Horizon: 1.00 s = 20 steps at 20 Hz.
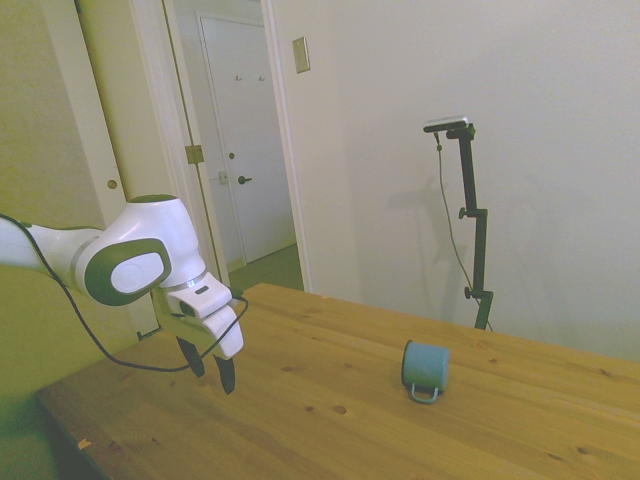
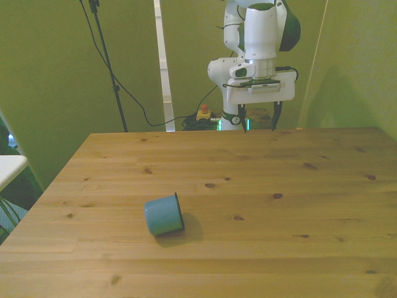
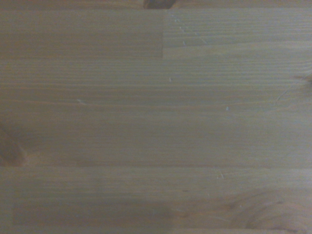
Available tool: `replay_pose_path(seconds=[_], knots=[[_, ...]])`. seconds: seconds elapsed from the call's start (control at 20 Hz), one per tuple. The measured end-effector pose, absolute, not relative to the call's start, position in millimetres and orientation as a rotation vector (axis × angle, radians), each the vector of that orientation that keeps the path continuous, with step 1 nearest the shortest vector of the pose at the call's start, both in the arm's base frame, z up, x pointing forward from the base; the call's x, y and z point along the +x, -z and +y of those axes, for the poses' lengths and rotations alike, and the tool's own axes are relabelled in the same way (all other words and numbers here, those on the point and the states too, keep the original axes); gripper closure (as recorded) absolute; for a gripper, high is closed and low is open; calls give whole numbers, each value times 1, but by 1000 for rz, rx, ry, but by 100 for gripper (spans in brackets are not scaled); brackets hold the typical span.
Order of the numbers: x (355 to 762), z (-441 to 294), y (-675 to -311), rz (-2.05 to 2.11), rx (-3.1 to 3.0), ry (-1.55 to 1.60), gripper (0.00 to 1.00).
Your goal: Flip the mug upright
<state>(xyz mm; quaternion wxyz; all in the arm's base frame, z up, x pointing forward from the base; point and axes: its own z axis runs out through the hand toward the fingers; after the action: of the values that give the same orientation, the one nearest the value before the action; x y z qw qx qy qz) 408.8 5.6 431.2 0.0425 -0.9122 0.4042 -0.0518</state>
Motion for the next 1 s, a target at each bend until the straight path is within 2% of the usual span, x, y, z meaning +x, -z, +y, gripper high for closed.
replay_pose_path(seconds=[0.3,0.55,0.8,0.85,1.0], knots=[[429,-11,-449,1217,-2839,280,0],[487,-80,-467,1327,-2894,389,0],[556,-119,-462,1457,-2910,460,0],[587,-118,-456,1493,-2899,452,0],[593,-118,-460,1474,-2949,530,0]])
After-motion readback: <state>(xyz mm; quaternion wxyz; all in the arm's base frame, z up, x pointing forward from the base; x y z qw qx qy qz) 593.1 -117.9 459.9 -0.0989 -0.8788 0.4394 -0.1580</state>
